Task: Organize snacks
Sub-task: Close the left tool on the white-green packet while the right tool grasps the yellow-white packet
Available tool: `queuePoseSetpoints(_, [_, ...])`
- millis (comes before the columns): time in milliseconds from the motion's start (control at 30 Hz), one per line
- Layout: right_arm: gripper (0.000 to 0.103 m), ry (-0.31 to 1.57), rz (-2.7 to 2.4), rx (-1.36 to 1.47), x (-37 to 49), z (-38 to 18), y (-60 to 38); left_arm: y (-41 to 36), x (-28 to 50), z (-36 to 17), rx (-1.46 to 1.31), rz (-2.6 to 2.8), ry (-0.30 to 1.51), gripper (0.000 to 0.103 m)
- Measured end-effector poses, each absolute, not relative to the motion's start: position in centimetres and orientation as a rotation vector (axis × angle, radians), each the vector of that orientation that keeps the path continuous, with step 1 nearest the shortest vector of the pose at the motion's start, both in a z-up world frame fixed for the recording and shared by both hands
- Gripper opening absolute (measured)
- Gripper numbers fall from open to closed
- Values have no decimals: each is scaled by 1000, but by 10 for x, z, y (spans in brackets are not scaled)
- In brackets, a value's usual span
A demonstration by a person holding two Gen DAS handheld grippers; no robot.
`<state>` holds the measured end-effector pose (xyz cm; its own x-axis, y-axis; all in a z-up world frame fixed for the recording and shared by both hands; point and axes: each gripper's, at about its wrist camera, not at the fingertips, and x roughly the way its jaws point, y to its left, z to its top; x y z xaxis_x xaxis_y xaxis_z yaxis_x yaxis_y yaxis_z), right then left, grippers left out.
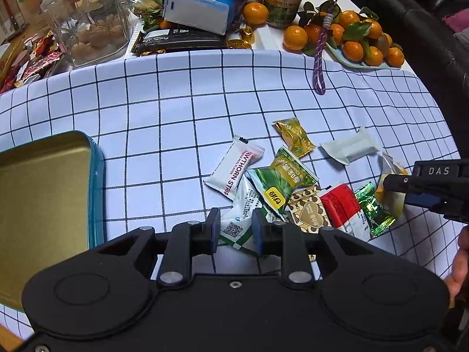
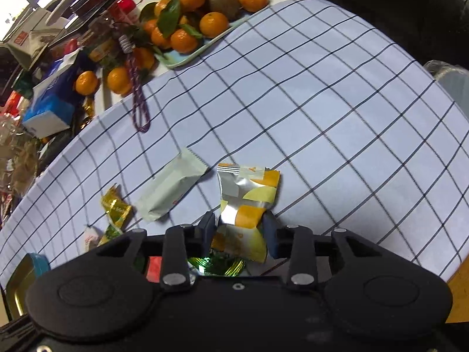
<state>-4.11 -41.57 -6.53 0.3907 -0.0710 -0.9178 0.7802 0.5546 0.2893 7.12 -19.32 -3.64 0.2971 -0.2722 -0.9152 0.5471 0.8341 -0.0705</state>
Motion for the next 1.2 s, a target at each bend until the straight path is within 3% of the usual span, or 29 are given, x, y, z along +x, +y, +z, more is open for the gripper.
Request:
queuePoseSetpoints(333, [37, 1045, -590, 833, -42, -67, -415, -208, 67, -40, 293, -589, 1140, 35])
queuePoseSetpoints(433, [40, 1053, -580, 831, -42, -68, -415, -212, 67, -47, 306, -564, 1144, 41])
queuePoseSetpoints(800, [47, 1072, -575, 799, -37, -73, -410, -216, 73, -54, 297, -536, 1182, 48])
queuePoseSetpoints(967, [50, 1065, -594, 823, -35, -74, -411, -209, 88, -62, 193, -511, 1267, 56])
queuePoseSetpoints(1200, [55, 1059, -625, 830, -30, -74, -410, -203, 96, -67, 103, -478, 1356, 56])
